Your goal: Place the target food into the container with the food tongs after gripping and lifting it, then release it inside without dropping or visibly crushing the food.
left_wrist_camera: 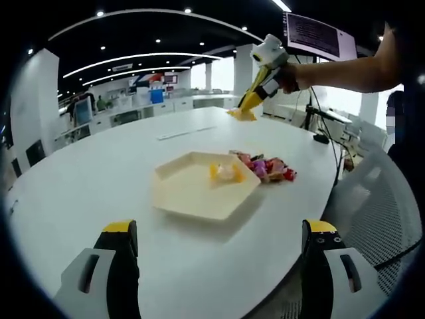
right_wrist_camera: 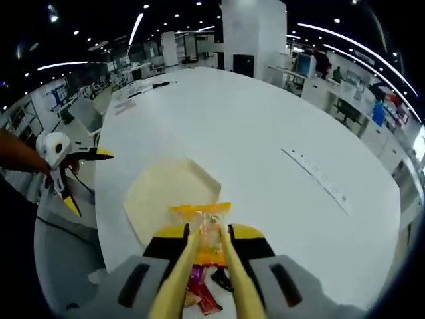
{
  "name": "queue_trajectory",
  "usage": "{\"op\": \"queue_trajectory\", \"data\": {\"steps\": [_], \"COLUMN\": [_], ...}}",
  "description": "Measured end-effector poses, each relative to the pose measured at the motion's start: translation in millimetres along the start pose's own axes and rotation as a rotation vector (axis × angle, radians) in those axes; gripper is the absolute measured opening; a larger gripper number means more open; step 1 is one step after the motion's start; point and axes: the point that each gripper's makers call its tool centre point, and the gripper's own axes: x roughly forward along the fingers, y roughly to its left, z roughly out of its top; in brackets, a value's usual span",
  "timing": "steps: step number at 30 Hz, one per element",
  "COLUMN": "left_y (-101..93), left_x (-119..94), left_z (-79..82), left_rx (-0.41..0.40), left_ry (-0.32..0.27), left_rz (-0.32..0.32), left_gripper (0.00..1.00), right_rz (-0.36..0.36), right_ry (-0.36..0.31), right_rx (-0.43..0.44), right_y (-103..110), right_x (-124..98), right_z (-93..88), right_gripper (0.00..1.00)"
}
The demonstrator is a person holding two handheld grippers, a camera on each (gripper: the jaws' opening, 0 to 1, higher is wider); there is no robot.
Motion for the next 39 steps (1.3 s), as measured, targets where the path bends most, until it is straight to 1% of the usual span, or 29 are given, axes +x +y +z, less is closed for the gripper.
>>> {"op": "queue_trajectory", "data": {"steps": [1, 3, 9, 16, 20, 22, 26, 29, 30, 31, 32, 34, 37, 38, 39], "left_y": [0.2, -0.2, 0.5, -0.9, -0.6, -1.3, -2.5, -2.2, -2.6, -2.9, -2.8, -2.7, -1.7, -1.6, -1.6], "left_x": [0.0, -0.7, 0.4, -0.9, -0.6, -0.5, -0.5, -0.4, -0.5, -0.4, -0.3, -0.3, 0.1, 0.0, -0.1], "left_z": [0.1, 0.6, -2.0, 0.9, 0.9, 0.9, 0.0, -0.2, 0.1, -0.2, -0.7, -1.4, -2.2, -1.9, -1.8], "left_rx": [-0.001, -0.001, 0.001, -0.003, -0.003, -0.002, 0.0, -0.001, -0.001, 0.0, 0.0, 0.005, 0.004, 0.002, 0.001], "left_ry": [-0.001, -0.001, 0.004, -0.005, -0.007, -0.006, 0.001, 0.001, 0.0, 0.003, 0.005, 0.011, 0.011, 0.01, 0.01], "left_rz": [0.001, 0.002, -0.002, -0.003, -0.004, -0.007, -0.01, -0.011, -0.012, -0.013, -0.013, -0.011, -0.01, -0.009, -0.009], "left_gripper": [1.0, 1.0, 1.0, 1.0, 1.0, 1.0, 1.0, 1.0, 1.0, 1.0, 1.0, 1.0, 1.0, 1.0, 1.0], "right_rz": [0.006, 0.029, 0.074, 0.091, 0.099, 0.098, 0.103, 0.107, 0.102, 0.072, 0.07, 0.074, 0.056, 0.07, 0.079], "right_ry": [0.004, 0.0, -0.009, 0.0, -0.002, -0.014, -0.022, -0.028, -0.03, -0.032, -0.021, -0.027, -0.041, -0.04, -0.046], "right_rx": [-0.011, -0.031, -0.051, -0.085, -0.088, -0.115, -0.145, -0.136, -0.134, -0.134, -0.118, -0.101, -0.101, -0.075, -0.071], "right_y": [4.5, 20.7, 48.4, 68.6, 77.6, 83.7, 90.5, 92.1, 91.9, 88.0, 87.5, 86.7, 80.7, 81.0, 81.4], "right_x": [4.1, 15.0, 36.0, 52.8, 61.4, 65.8, 69.8, 72.6, 74.0, 75.6, 77.0, 79.6, 79.6, 78.8, 78.1], "right_z": [2.2, 11.4, 30.0, 45.1, 47.0, 47.6, 46.2, 45.6, 45.2, 44.4, 41.5, 38.1, 35.7, 34.9, 35.3], "right_gripper": [0.22, 0.22, 0.22, 0.22, 0.23, 0.22, 0.24, 0.24, 0.25, 0.25, 0.25, 0.26, 0.27, 0.27, 0.27]}}
